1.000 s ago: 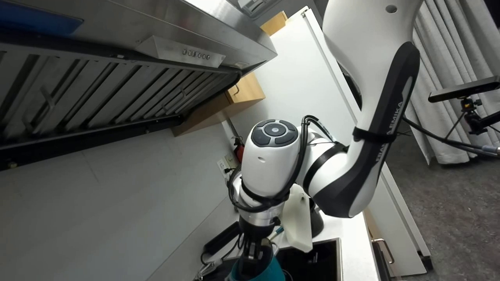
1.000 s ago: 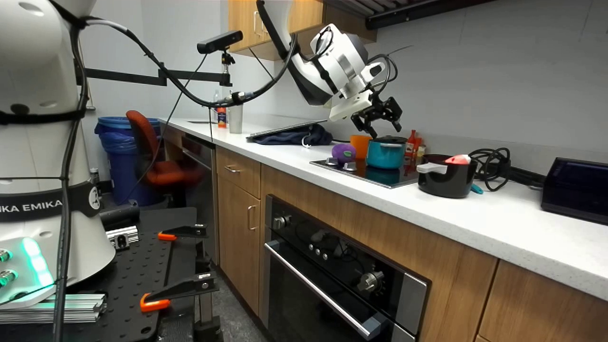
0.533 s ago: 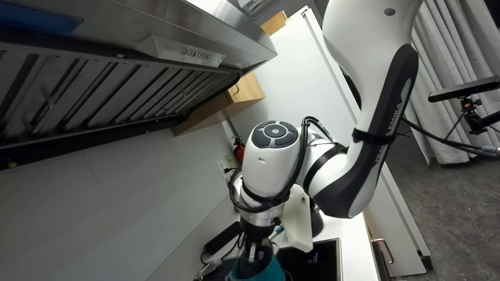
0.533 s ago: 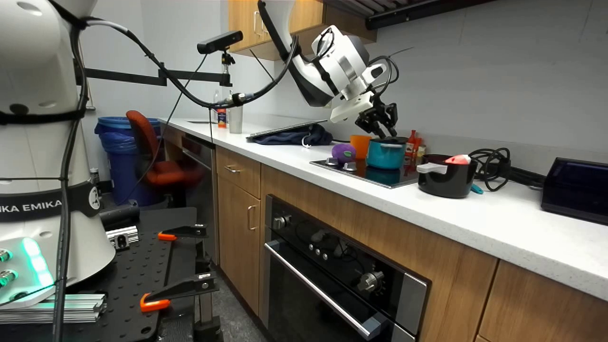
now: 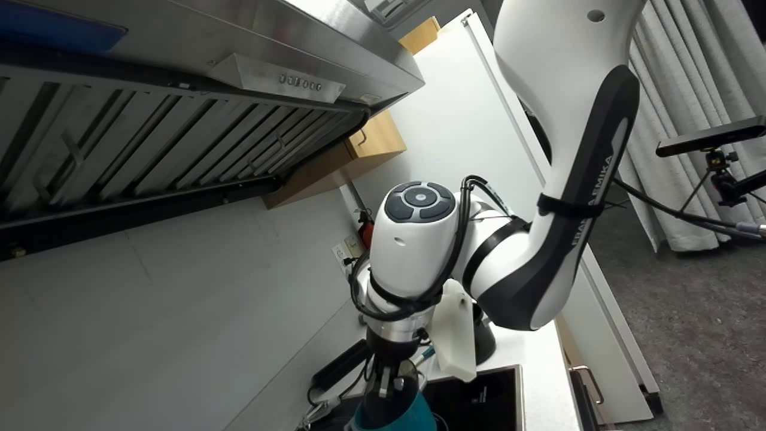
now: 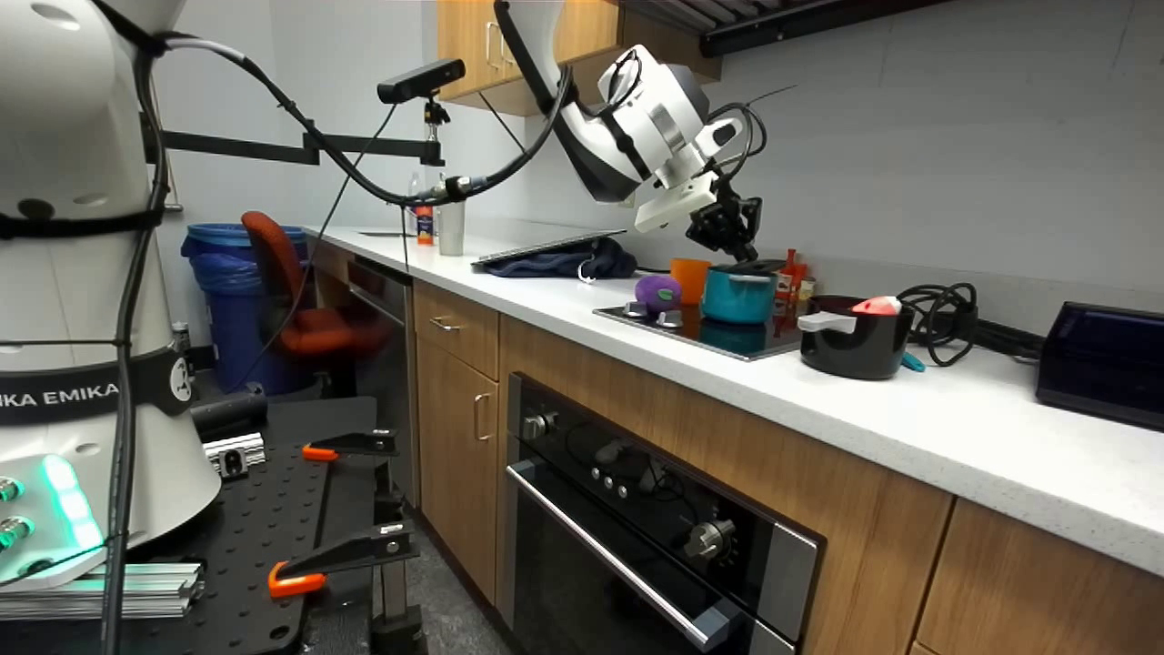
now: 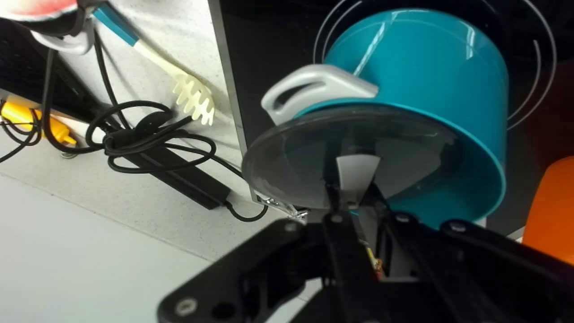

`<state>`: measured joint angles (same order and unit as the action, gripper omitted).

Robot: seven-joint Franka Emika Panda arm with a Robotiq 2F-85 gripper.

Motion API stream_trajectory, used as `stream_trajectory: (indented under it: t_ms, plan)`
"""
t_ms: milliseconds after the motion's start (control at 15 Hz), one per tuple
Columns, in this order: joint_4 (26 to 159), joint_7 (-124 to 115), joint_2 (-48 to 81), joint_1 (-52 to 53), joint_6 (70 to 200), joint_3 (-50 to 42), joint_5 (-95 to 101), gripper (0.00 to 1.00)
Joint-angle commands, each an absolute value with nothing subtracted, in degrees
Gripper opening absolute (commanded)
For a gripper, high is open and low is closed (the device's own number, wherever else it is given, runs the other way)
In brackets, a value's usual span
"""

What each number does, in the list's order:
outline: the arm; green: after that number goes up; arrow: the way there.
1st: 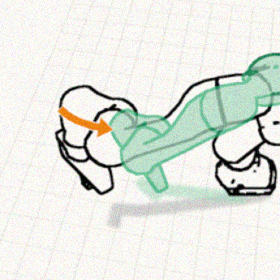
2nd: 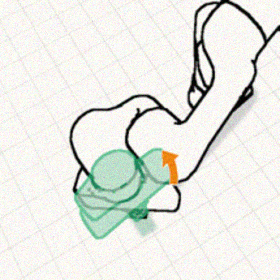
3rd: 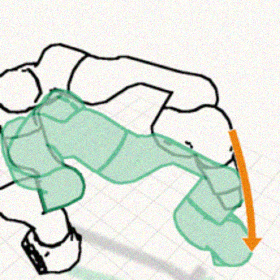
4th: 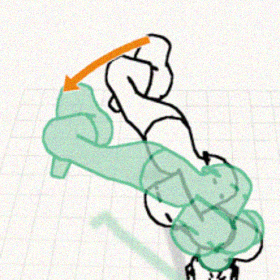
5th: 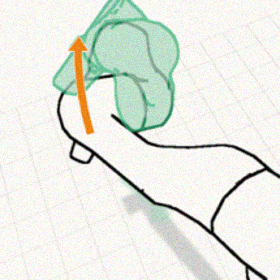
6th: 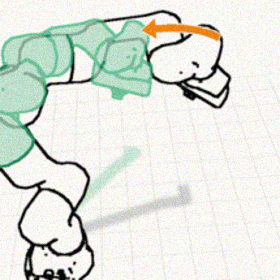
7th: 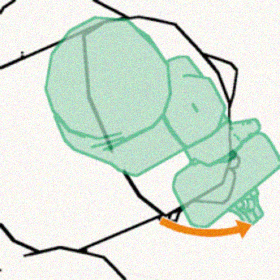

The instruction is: Put the watermelon plushie inside the little pot and close the lid

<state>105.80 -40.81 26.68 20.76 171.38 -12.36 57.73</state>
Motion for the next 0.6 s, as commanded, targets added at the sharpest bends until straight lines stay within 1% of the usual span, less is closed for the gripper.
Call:
stream_trajectory:
  t_ms: [0, 533]
  plan:
    - [106.63, -41.62, 24.63, 20.55, 171.69, -13.67, 58.42, 0.04]
    - [108.55, -51.11, 20.26, 22.14, 171.34, -21.28, 61.13, 0.04]
